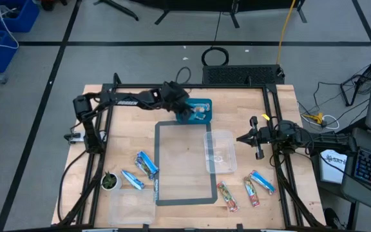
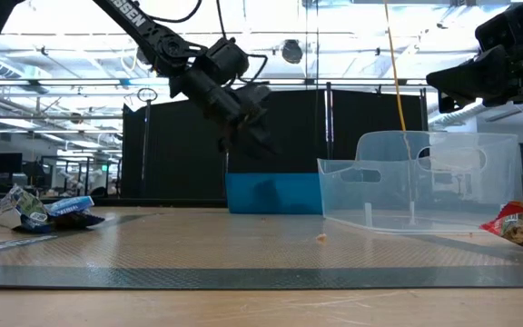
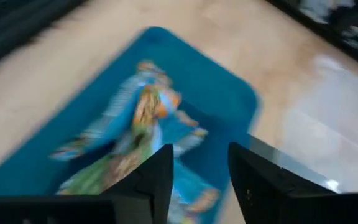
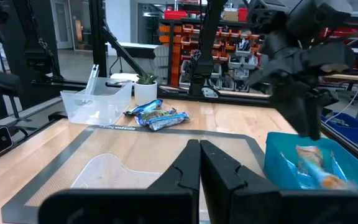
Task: Pick and place Granola Bars by type
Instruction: Put the red granola bar into the right transparent bin
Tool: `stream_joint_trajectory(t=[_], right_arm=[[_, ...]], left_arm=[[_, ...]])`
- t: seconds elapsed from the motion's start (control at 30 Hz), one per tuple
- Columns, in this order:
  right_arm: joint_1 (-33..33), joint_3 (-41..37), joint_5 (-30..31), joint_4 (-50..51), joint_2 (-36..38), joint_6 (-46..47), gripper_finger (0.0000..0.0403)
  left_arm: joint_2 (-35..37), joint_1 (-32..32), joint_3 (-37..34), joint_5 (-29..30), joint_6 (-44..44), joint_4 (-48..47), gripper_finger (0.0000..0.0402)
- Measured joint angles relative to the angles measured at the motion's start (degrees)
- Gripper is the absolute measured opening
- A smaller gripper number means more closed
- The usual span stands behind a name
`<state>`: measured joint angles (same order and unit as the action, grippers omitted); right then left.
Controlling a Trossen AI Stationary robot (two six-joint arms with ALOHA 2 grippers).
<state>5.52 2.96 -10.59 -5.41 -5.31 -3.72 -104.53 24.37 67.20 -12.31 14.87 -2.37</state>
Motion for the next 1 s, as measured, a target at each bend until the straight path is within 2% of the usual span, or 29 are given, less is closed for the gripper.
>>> stream_joint_trajectory(t=[0.07,0.13,0.2,0.33,0.4,0.47,0.73,0.87,1.0], right_arm=[[0.0,0.01,-0.01,0.0,-0.01,0.02,0.0004],[-0.01,0.0,0.0,0.0,-0.02,0.01,0.0004],[-0.02,0.0,0.0,0.0,-0.02,0.0,0.0004],[-0.01,0.0,0.0,0.0,-0.01,0.0,0.0004],[-0.01,0.0,0.0,0.0,-0.02,0.02,0.0004],[0.0,0.01,0.0,0.0,-0.02,0.01,0.0004],[0.0,0.02,0.0,0.0,-0.02,0.0,0.0004],[-0.01,0.02,0.0,0.0,-0.02,0.0,0.0004],[-0.02,0.0,0.0,-0.01,-0.02,0.0,0.0004]], left_arm=[[0.0,0.57,-0.02,1.99,0.51,0.0,0.0147],[0.01,1.02,-0.02,1.16,0.33,0.55,0.0142],[0.55,1.25,-0.03,-3.94,-1.16,0.32,0.0139],[3.31,0.13,-0.04,-17.7,-5.54,0.93,0.0138],[5.3,-1.17,-0.04,-19.07,-5.84,0.73,0.0138],[7.58,-2.84,-0.04,-16.48,-7.6,-0.52,0.0138],[17.64,-10.01,-0.28,1.5,-14.83,-12.38,0.0138],[21.76,-12.92,-5.79,9.08,-14.79,-9.83,0.0138],[28.74,-13.93,-16.28,17.23,-11.49,-5.78,0.0138]])
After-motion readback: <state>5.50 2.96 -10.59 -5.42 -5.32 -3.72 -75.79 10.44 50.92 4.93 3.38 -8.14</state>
